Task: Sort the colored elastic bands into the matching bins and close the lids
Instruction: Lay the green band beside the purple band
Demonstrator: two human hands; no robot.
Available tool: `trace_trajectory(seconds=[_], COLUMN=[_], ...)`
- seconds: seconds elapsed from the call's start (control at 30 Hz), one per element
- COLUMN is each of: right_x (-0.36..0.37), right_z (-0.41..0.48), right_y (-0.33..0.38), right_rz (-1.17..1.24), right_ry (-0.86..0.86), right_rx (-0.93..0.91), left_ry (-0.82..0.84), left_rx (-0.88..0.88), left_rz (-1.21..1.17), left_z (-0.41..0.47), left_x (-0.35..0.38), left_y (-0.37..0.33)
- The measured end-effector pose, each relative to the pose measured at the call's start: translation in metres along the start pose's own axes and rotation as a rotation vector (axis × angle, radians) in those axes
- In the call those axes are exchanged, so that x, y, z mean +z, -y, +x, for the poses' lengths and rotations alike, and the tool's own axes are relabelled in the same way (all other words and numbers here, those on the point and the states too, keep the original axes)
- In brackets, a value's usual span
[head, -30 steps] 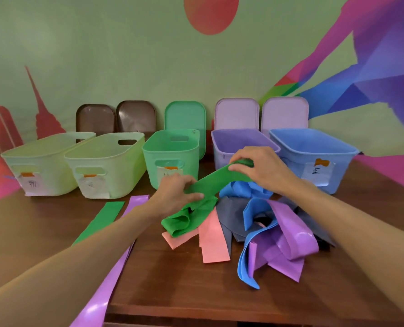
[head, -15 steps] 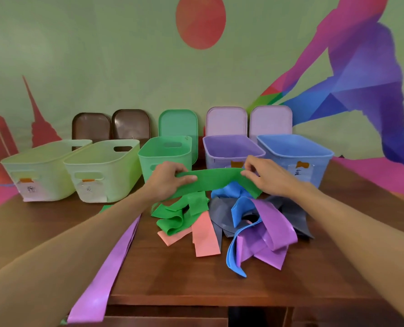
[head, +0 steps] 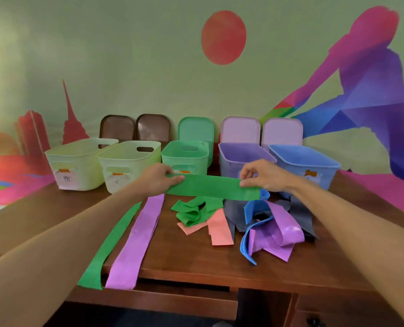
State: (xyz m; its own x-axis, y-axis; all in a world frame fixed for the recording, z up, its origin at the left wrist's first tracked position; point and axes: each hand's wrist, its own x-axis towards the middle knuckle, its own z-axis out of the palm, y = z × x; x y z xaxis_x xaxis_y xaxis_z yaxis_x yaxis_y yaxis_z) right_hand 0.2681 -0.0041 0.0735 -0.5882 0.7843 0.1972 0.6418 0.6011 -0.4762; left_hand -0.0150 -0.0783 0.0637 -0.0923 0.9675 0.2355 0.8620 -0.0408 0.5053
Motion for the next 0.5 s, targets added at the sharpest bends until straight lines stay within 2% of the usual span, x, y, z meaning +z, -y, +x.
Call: trace_trajectory(seconds=[0.1,0.23,0.37,0.5], right_x=[0.009,0.023,0.044,0.07], right_z=[0.001,0.011,0.032,0.054], right_y=[0.022,0.05,0.075,0.098], right_rz=[0.007,0.025,0.004,-0.086], right_ry=[0.106,0.163,0.071,-0.031], right_rx=[0.008,0.037,0.085,0.031], left_ry=[-0.016,-0.014,0.023,0.123], left_rx=[-0.067,-0.118,-0.156,-0.173], left_rz=[0.002,-0.007,-0.031,-0.075], left_z=[-0.017,-0.041,-0.067,-0.098], left_x=[-0.017,-0.038,-0.061,-0.08], left_y=[0.015,0.041,0.069,0.094])
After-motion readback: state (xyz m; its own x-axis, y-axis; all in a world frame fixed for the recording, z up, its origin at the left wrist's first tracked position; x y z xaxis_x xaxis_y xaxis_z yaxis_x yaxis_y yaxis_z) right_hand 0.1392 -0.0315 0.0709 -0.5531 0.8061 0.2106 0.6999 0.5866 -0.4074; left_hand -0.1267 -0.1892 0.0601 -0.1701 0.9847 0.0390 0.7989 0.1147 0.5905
